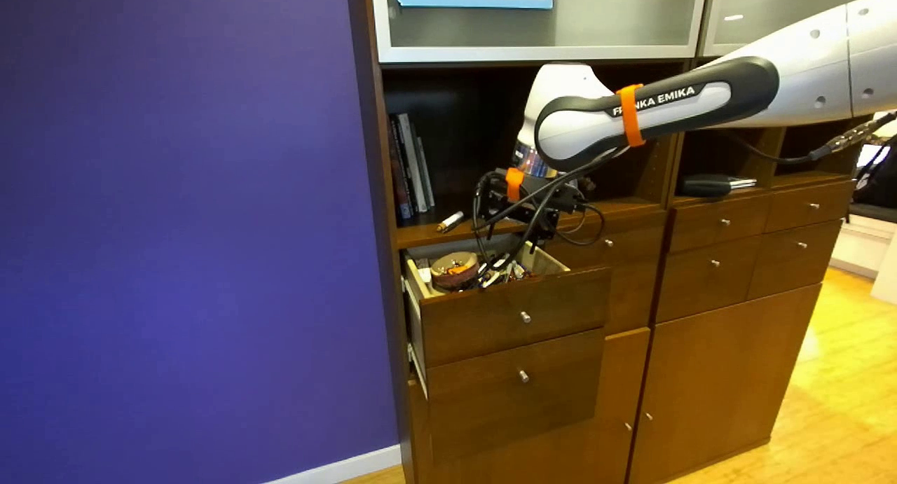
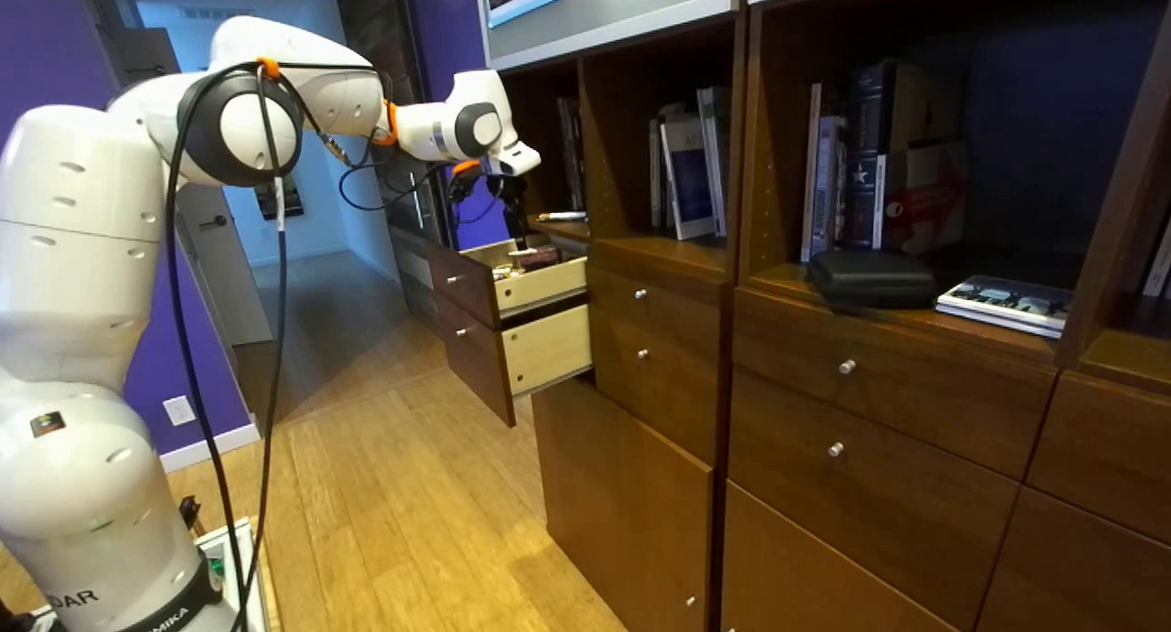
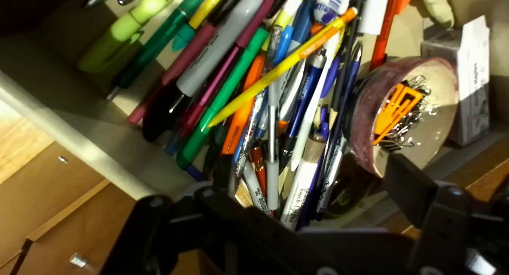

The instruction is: Take a white pen from the drawer and put it on the shelf

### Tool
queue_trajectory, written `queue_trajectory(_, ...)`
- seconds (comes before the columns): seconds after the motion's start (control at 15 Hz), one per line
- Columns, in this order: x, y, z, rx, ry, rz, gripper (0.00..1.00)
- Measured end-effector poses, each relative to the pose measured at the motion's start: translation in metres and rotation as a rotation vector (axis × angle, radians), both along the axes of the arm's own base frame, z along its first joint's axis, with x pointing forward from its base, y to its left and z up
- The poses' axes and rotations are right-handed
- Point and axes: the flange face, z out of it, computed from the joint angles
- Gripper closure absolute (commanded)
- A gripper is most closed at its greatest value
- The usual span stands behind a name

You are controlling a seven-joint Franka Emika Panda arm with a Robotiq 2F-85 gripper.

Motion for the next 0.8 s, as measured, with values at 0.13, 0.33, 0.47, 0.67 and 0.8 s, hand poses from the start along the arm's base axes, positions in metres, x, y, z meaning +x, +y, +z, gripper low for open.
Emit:
queue_trajectory(0.13, 0.007, 0.003, -0.009, 0.013, -0.006, -0.044, 0.38)
queue_trajectory(0.33, 0.014, 0.002, -0.019, 0.016, -0.007, -0.096, 0.52)
queue_trajectory(0.47, 0.018, -0.003, -0.023, 0.009, -0.011, -0.131, 0.6)
queue_trajectory(0.67, 0.023, -0.009, -0.028, -0.004, -0.024, -0.171, 0.58)
queue_trajectory(0.8, 0.024, -0.01, -0.031, -0.015, -0.032, -0.177, 0.6)
